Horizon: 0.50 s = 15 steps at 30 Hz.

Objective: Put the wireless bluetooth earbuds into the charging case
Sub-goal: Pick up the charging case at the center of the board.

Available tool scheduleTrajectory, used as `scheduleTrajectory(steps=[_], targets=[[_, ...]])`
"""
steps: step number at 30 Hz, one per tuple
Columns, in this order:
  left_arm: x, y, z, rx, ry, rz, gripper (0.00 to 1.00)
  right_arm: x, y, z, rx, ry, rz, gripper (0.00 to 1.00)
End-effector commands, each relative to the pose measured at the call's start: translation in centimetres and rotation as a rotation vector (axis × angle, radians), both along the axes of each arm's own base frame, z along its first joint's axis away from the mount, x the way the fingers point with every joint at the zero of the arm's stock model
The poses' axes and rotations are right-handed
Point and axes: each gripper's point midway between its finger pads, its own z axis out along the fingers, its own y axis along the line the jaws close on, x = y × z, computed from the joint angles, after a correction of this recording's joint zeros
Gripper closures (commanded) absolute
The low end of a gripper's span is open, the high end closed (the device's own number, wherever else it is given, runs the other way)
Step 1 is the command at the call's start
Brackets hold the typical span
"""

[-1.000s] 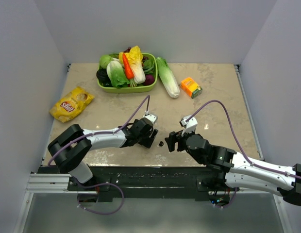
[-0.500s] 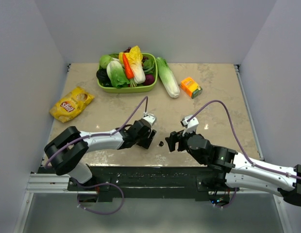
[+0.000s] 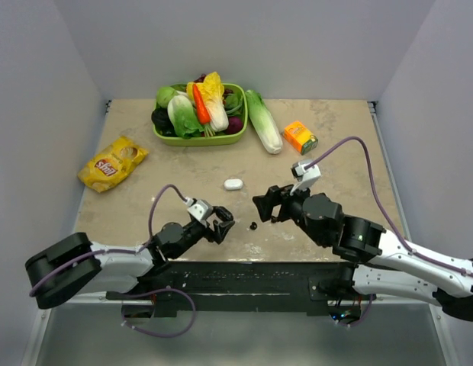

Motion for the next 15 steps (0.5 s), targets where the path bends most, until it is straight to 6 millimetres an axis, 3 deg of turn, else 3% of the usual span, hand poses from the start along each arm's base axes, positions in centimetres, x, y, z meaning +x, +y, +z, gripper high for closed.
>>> scheduleTrajectory(steps=[1,2,6,10,15], targets=[[-2.7,-0.2,11.2,-0.269,-0.510,-0.113,1.00,-1.3,3.0,1.2,-0.007,0.037,0.150,0.17],[-2.9,0.0,12.4,-0.282,-0.572,-0.112,1.00,-1.4,3.4,1.1,-0.019,0.041,0.165,0.17],[-3.3,-0.6,13.0,-0.231,-0.677,-0.130,1.00,-1.3,5.3,-0.1,-0.103,0.067,0.223,0.17],[-4.6,-0.7,14.0,-0.225,-0.748,-0.184,1.00,-1.0,6.5,-2.7,-0.174,0.102,0.242,0.18],[-5.9,-1.3,15.1,-0.212,-0.785,-0.241,1.00,-1.0,8.0,-4.5,-0.183,0.124,0.284,0.20]])
